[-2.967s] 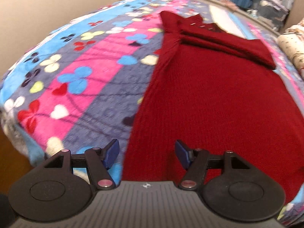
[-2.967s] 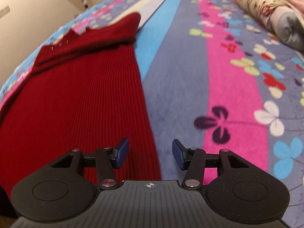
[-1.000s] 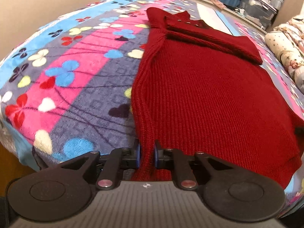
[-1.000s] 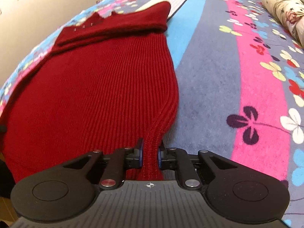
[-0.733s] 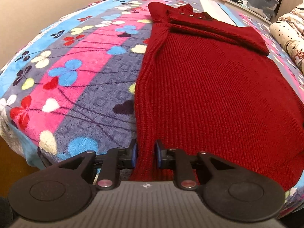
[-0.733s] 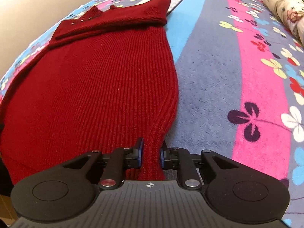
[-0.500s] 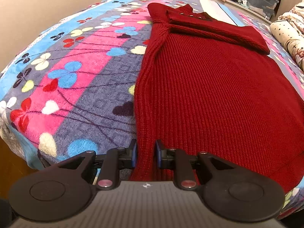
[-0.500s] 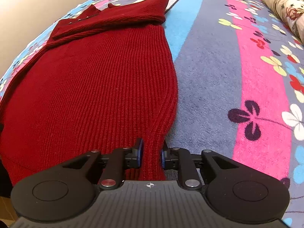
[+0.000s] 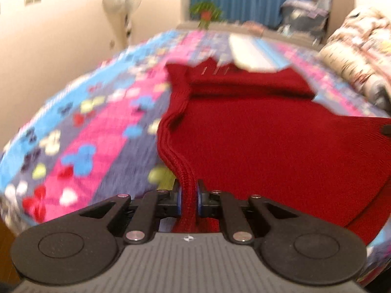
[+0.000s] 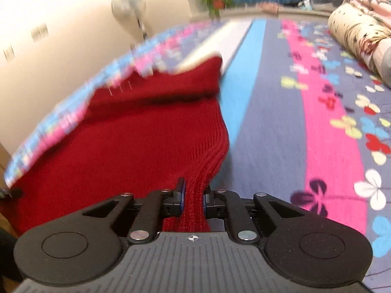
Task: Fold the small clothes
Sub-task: 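Grasp the hem with the right tool while the left tool grasps it, lift toward the collar, then carry the hem over toward the collar with both tools and release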
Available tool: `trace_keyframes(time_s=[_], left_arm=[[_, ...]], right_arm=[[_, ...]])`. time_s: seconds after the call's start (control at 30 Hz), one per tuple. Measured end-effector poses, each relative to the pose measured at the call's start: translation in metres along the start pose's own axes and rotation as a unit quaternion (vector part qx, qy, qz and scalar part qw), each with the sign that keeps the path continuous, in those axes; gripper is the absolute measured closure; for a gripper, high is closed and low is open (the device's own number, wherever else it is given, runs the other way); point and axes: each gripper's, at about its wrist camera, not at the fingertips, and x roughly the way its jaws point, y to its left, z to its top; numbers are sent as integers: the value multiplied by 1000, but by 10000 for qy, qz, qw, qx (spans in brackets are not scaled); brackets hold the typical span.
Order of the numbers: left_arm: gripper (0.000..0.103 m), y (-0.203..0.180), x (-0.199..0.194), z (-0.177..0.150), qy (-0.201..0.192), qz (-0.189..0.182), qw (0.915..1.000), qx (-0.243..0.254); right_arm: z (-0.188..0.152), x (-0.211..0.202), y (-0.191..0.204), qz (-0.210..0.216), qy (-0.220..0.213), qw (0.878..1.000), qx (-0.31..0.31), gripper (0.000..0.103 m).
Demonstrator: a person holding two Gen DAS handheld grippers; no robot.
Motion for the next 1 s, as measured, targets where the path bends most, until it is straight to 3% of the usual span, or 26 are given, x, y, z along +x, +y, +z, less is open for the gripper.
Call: trace_keyframes(time_s=[0.13,0.27,0.43,0.6,0.73,0.83,0.9,1.0], left_arm=[[92,-7,-29,18,-511,-272,9983,72],[93,2,-66,29,-947,-543,9938,-189],[94,21,-135,26,-1558,-995,9819,-415],[93,40,-186,30,-1975,-1276,9687,-802],[93,55,-147,57,-1657,-1341,9704,-1138],[93,66,-81,92,-1186,-1220,9787,-1146],[93,76,-25,116,-634,-1144,9837,-1235],[93,91,47,138,-33,-951,9868,-1308]], right_arm=[[14,-33,4,241,-539,9975,389,92],[14,-66,8,374,-941,9927,654,94],[3,-126,7,484,-1514,9840,801,96],[-17,-192,-4,657,-2201,9662,1166,97],[0,-176,-20,507,-2117,9687,1195,97],[34,-122,-45,296,-1519,9766,1496,97],[52,-76,-58,77,-1108,9821,1523,97],[68,-3,-80,-263,-366,9847,1681,96]])
